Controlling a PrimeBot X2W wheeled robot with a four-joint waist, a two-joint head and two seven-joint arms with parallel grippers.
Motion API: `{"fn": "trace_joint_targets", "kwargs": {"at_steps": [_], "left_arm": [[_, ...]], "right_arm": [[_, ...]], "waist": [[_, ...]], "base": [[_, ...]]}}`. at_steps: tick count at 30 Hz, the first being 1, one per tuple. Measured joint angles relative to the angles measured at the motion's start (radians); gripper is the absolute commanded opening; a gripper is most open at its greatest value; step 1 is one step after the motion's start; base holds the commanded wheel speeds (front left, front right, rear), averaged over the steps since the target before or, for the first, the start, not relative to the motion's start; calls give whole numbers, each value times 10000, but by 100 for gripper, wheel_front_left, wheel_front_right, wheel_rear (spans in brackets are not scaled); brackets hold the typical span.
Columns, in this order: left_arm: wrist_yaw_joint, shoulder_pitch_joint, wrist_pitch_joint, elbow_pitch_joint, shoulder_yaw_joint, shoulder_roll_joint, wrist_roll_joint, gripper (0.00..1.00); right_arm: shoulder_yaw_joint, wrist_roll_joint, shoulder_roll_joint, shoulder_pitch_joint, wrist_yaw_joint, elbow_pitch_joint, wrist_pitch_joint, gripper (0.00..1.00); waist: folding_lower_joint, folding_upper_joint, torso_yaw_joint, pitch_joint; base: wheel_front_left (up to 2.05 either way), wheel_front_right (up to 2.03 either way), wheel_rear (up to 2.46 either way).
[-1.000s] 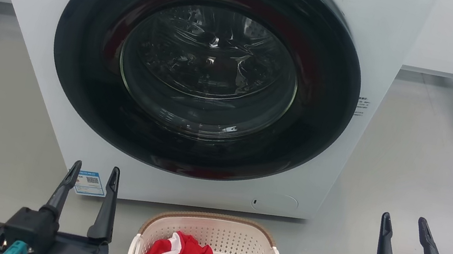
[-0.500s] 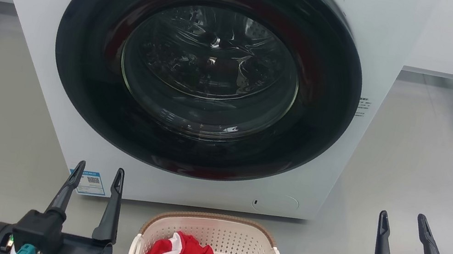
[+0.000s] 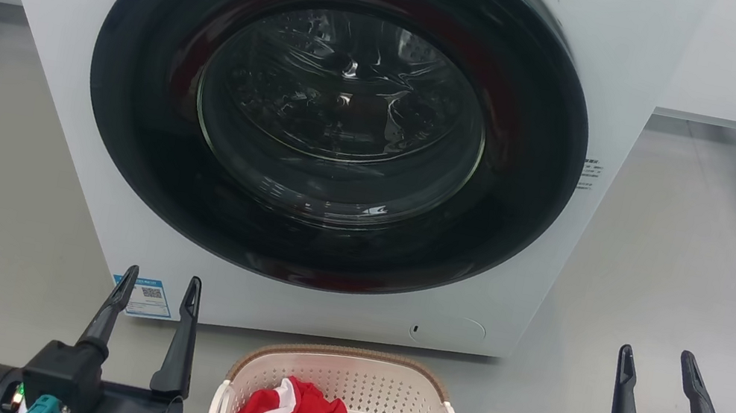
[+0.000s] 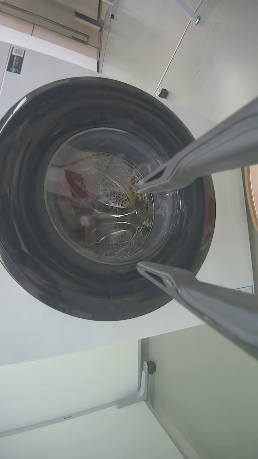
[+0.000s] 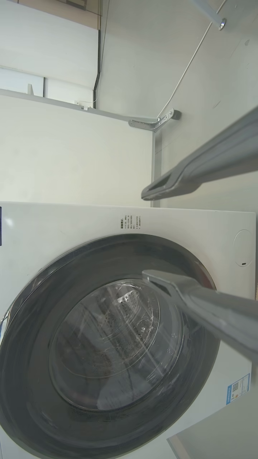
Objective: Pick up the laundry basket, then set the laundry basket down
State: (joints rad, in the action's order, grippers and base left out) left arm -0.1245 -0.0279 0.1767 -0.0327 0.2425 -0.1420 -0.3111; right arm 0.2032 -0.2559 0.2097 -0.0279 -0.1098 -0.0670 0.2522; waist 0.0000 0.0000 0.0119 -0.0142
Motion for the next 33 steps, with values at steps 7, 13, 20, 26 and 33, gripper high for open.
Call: {"fn": "trace_joint_targets", "kwargs": {"at_steps": [7, 13, 20, 26, 33], "left_arm": [[0, 40, -96, -12, -2, 29, 4, 100], [0, 138, -169, 46, 4, 52, 52, 100], [0, 137, -263, 192, 58, 109, 65, 100], [0, -66, -343, 198, 140, 171, 65, 100], [12, -629, -497, -107, 138, 199, 54, 100]], "right_arm": [[0, -2, -2, 5, 42, -44, 0, 100], [6, -50, -21, 117, 73, -54, 0, 100], [63, -88, -21, 159, 132, -31, -2, 100], [92, -90, -25, -172, 221, -84, -48, 100], [127, -178, -90, -668, 280, -380, -230, 100]], "waist": [[0, 0, 13, 37], [0, 0, 24, 157], [0, 0, 35, 645], [1, 0, 41, 1307], [1, 1, 37, 2219]], "base": [[0, 0, 0], [0, 0, 0], [0, 0, 0], [0, 0, 0], [0, 0, 0]]}}
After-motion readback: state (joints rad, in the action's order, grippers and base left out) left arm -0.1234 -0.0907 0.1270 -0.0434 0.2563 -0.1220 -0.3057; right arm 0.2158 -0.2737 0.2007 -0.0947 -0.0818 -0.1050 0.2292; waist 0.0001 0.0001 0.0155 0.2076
